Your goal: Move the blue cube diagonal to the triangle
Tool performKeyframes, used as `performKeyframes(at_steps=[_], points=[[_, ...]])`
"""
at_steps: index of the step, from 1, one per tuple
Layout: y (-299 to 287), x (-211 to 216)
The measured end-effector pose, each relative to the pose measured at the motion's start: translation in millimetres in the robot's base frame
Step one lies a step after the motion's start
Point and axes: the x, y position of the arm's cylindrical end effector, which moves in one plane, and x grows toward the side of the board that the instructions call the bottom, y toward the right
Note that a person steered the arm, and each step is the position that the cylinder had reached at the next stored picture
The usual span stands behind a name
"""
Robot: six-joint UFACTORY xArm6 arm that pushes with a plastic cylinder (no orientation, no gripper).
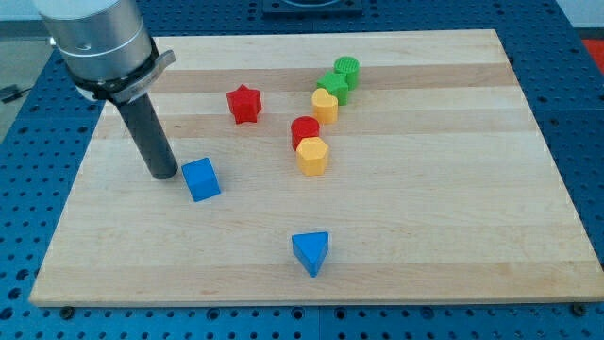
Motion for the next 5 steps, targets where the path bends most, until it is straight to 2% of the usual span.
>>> performKeyframes(at_steps=[2,3,5], points=[[83.7,0.0],[104.7,2.6],[37.0,-6.7]])
